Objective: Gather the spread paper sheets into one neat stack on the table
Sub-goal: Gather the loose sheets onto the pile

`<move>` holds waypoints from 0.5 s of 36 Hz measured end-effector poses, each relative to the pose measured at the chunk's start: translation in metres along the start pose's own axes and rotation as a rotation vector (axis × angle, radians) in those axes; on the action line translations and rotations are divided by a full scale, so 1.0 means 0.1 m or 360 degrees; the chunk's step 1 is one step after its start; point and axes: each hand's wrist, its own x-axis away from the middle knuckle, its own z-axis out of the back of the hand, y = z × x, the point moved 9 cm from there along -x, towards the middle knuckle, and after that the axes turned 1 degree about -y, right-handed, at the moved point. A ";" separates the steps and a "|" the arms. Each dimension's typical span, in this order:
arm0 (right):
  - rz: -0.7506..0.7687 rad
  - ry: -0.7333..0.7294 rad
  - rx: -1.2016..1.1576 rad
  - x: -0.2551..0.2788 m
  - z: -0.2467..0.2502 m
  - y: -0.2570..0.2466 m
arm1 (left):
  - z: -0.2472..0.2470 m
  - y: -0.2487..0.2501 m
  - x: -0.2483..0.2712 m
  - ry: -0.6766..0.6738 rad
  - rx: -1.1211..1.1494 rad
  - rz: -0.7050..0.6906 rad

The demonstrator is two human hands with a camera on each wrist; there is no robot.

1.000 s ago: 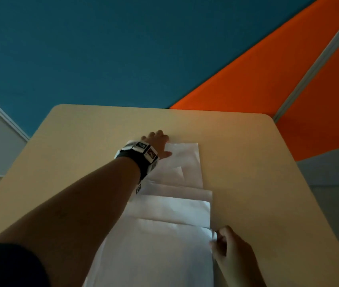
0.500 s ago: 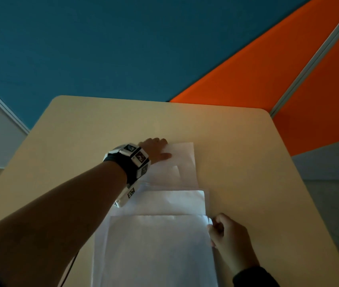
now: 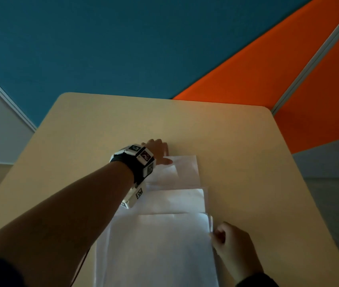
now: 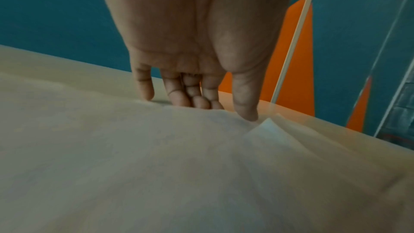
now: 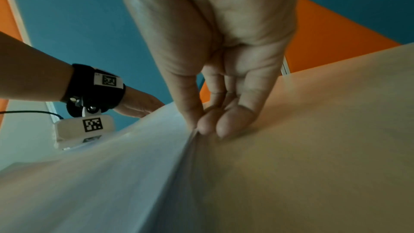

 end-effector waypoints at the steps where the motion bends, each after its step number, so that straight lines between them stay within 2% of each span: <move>1: -0.0007 -0.0006 -0.0004 -0.01 0.00 0.00 | -0.02 0.04 0.00 -0.0026 -0.0008 -0.0010; 7: -0.0010 0.0015 -0.0061 0.01 0.01 0.00 | 0.02 0.11 0.06 0.0152 0.0074 -0.0059; 12: -0.0009 0.0044 -0.0029 0.04 0.01 -0.02 | -0.19 0.19 0.20 -0.0076 0.0153 -0.0131; 15: -0.0035 0.0054 -0.0023 0.05 0.01 -0.01 | -0.17 0.08 0.28 -0.0034 0.0163 -0.0071; 18: -0.0058 0.0078 -0.0039 0.08 0.05 -0.03 | -0.25 0.05 0.39 -0.0018 0.0075 -0.0100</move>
